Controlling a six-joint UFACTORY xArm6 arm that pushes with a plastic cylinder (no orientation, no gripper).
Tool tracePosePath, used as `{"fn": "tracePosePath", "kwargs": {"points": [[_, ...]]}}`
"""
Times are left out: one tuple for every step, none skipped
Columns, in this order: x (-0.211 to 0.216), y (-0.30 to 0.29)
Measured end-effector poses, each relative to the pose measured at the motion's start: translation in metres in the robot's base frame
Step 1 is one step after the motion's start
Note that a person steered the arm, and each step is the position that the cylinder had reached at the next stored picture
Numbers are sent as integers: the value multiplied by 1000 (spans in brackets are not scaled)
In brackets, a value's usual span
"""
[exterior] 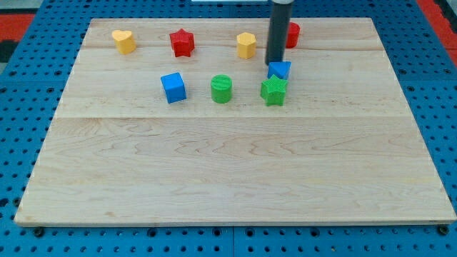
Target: Move blue triangle on right to green star
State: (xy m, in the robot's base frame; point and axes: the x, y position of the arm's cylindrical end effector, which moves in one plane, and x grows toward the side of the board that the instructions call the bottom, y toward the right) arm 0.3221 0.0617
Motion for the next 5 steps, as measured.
{"fn": "tracePosePath", "kwargs": {"points": [[6,-31],[20,18],[20,56],[11,61],[4,70]]}}
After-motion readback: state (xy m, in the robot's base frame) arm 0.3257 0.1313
